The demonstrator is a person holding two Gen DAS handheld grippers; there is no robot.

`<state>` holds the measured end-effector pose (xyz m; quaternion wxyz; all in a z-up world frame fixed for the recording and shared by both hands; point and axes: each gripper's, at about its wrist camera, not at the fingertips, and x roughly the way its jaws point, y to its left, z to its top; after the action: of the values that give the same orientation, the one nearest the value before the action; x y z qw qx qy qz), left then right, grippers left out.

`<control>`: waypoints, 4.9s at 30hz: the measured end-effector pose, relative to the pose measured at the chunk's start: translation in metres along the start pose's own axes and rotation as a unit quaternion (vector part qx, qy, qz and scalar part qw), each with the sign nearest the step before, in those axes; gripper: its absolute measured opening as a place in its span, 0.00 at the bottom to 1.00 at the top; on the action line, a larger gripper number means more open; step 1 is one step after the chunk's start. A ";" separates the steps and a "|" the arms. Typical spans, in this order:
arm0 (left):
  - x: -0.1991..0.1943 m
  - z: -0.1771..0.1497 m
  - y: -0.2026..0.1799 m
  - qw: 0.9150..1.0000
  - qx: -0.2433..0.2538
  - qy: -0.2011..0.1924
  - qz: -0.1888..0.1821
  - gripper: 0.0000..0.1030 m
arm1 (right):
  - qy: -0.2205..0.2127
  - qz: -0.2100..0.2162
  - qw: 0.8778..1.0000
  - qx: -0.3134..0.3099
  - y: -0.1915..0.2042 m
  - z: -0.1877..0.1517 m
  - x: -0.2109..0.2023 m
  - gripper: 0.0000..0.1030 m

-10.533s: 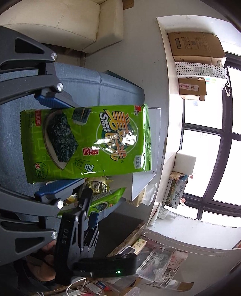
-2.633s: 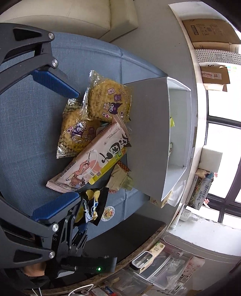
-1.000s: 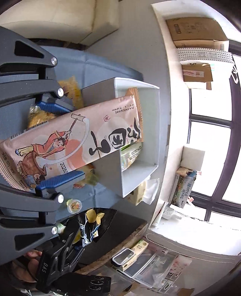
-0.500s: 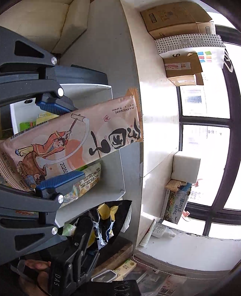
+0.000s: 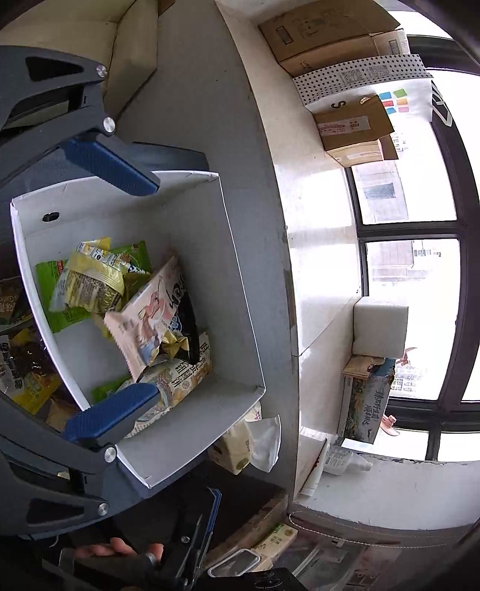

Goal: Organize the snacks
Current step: 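Carry both packs into the white box and open both tools, then lift both open tools out of the white box, then grasp the clear jelly cup with the right tool while the left tool grasps a yellow Kuromi cookie pack, then lower the jelly cup and cookie pack into the white box and open both tools, then lift both open tools out of the white box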

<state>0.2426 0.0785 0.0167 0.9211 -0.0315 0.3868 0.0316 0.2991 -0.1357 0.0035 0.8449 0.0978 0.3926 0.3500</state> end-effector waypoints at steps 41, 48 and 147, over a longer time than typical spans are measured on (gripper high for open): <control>-0.096 -0.212 -0.010 0.995 -0.067 0.030 -0.064 1.00 | 0.048 -0.128 0.990 -0.024 -0.071 -0.186 -0.018 0.97; -0.091 -0.218 -0.002 0.995 -0.076 0.037 -0.060 1.00 | 0.040 -0.156 0.986 -0.050 -0.063 -0.187 -0.021 0.47; -0.112 -0.169 -0.015 0.999 -0.043 -0.034 -0.004 1.00 | -0.017 0.038 0.993 -0.110 0.060 -0.182 -0.053 1.00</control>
<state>0.0451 0.0460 -0.0208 0.9316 -0.0711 0.3536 0.0456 0.1111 -0.1463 -0.0611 0.8433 0.0251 0.3330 0.4211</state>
